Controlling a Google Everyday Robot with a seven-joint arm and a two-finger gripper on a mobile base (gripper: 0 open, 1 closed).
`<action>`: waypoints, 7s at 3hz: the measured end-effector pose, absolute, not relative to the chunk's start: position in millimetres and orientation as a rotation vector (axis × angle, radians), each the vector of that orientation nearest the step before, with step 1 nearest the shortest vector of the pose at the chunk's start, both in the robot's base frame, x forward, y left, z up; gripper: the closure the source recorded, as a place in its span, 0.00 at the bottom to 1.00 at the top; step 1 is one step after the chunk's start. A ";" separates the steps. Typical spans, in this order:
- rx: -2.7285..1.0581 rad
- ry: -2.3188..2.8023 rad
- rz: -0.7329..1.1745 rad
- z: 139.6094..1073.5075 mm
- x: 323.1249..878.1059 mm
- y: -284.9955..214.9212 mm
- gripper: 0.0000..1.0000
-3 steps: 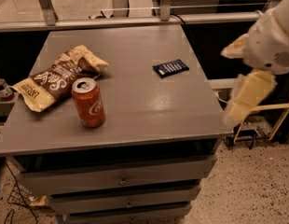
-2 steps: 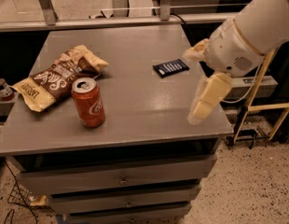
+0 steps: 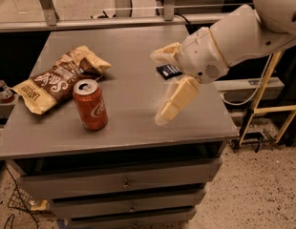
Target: Knock coke can over
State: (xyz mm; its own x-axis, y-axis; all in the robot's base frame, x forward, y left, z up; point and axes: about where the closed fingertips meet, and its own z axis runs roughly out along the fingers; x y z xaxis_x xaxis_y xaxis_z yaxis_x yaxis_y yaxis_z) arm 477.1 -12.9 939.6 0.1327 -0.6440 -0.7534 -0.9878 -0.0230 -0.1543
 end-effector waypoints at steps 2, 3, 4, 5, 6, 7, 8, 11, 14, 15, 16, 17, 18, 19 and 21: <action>-1.686 1.505 0.751 912.1 503.8 17.0 0.00; -1.673 1.431 0.817 894.0 518.1 41.9 0.00; -1.658 1.373 0.867 883.4 523.3 59.3 0.00; -1.666 1.309 0.901 885.0 520.3 77.0 0.00; -1.670 1.263 0.939 887.1 516.2 92.2 0.00; -1.669 1.251 0.994 884.3 510.7 107.3 0.02; -1.651 1.274 1.035 876.4 507.2 113.9 0.31; -1.620 1.304 1.066 870.5 504.9 113.7 0.99; -1.751 1.409 0.736 925.9 552.7 47.3 1.00; -1.950 1.581 0.523 937.5 563.9 27.4 1.00; -2.252 1.752 0.321 906.9 564.1 35.0 1.00; -2.480 1.812 0.124 878.1 567.5 45.8 1.00; -2.597 1.845 -0.078 856.8 572.6 50.7 1.00; -2.602 1.846 -0.085 858.8 572.8 51.0 0.84; -2.559 1.812 -0.098 856.9 583.0 61.1 0.30</action>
Offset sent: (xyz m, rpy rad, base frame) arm 0.0592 0.0516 -0.0609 0.2081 0.0305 0.0633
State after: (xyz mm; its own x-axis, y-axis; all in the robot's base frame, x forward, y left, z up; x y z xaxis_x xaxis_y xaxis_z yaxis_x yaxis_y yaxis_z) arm 583.0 61.1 856.9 0.3307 -0.9425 0.0485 -0.9422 -0.3326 -0.0401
